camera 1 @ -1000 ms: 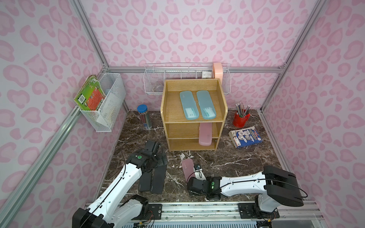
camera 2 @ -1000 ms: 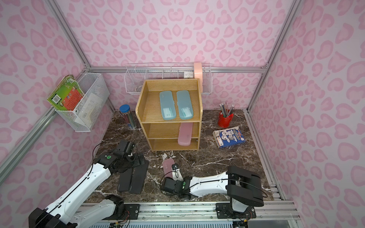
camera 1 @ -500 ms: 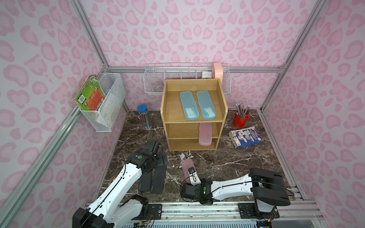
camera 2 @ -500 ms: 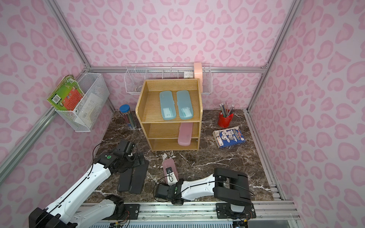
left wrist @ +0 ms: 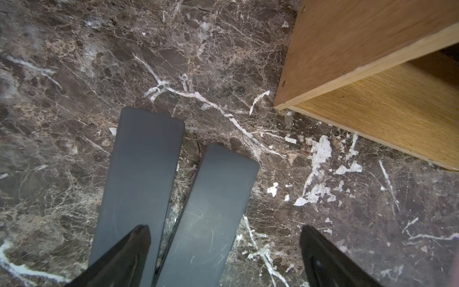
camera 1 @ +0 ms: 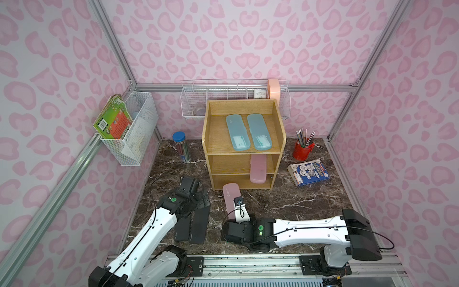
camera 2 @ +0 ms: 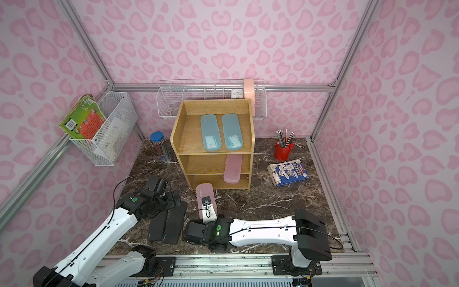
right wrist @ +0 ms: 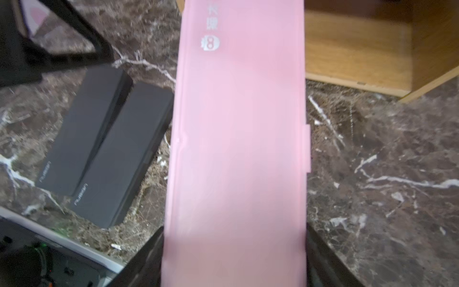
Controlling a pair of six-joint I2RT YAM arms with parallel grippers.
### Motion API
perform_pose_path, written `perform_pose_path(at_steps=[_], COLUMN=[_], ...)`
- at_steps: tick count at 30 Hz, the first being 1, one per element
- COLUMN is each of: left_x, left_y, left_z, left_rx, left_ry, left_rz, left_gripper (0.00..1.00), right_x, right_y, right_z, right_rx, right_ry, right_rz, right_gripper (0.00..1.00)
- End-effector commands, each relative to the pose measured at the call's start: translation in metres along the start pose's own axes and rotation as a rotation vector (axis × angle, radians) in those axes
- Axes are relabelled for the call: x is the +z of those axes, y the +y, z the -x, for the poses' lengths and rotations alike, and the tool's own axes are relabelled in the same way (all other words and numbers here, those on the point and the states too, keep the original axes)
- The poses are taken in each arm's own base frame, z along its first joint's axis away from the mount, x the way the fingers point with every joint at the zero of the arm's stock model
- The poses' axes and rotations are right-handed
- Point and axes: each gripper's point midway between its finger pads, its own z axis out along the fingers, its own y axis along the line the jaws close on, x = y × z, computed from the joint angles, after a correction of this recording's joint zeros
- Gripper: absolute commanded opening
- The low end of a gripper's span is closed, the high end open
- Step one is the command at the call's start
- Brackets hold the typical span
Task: Place the pencil cases on the shelf according to color
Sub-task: Place the pencil case on the shelf.
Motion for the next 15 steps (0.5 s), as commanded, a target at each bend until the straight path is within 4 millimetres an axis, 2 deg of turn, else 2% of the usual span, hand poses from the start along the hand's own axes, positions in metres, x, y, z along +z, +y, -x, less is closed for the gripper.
perform_pose_path(at_steps=[1,4,7,8,12,15], left_x=[-0.001,0.0,0.002,0.003,0.006,0.008], left_y=[-0.002,-0.005,-0.01,-0.011,-0.017,-0.02], left_z=[0.008,0.01,0.012,0.012,0.014,0.013], left_rx=[-0.013,-0.012,-0.006,-0.005,-0.006,-0.006], left_ry=[-0.028,-0.03,-0.024,-0.02,-0.011,-0.007], left_rz=[0.001,-0.006,-0.019,-0.019,-0.037,-0.047], left_gripper=[0.99,0.99,0.99,0.99,0.99,0.99], right_x=[-0.006,0.002,0.021,0.023,0.046,0.065], right_y=[-0.011,-0.01,-0.016,-0.014,-0.018,-0.015], right_z=[0.036,0.07,0.1,0.117,0.146,0.157], right_rx=[-0.044,-0.038,0.0,0.022,0.041,0.053], right_ry=[-0.094,-0.137,-0.139,-0.158,-0.169,-0.145], right_rz=[-0.047,-0.017,0.006,0.016,0.005,-0.002], right_gripper=[0.64,0.64,0.64,0.64,0.67,0.75])
